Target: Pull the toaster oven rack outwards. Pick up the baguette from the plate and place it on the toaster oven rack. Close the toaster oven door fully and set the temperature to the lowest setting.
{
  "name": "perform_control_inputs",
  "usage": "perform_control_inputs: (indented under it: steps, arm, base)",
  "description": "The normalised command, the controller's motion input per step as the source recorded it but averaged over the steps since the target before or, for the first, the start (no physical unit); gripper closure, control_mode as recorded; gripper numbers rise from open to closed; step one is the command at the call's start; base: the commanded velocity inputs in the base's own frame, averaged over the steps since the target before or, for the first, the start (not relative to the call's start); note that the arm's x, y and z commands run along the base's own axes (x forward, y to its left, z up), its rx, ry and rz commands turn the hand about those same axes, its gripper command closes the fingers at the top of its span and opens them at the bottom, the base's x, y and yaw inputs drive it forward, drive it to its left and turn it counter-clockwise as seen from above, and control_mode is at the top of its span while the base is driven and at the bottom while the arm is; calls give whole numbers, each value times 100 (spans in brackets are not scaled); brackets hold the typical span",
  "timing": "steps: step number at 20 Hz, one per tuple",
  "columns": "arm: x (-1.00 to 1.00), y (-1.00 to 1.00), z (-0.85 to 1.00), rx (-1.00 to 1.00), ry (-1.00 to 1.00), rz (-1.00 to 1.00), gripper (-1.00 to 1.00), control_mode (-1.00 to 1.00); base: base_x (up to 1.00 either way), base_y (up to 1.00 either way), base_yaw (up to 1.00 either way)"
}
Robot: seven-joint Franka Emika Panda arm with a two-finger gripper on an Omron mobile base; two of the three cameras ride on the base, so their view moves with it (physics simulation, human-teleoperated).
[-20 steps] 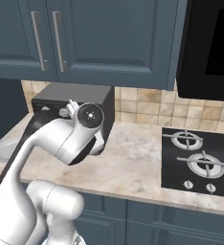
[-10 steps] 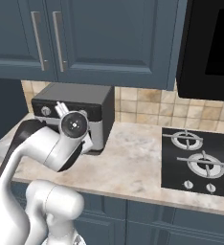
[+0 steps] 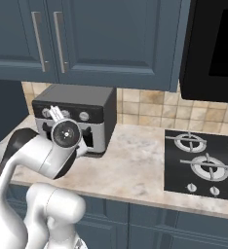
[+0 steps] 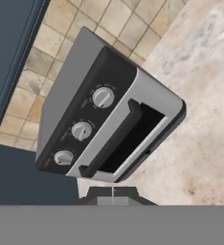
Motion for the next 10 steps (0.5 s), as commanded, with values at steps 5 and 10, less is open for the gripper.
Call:
perform_control_inputs:
  steps: [5,10]
  arm:
    - [0,24,0,0,0,0,100,-100]
    - [0,14,0,0,0,0,100,-100]
  base:
    - [0,0,0]
    - [0,0,0]
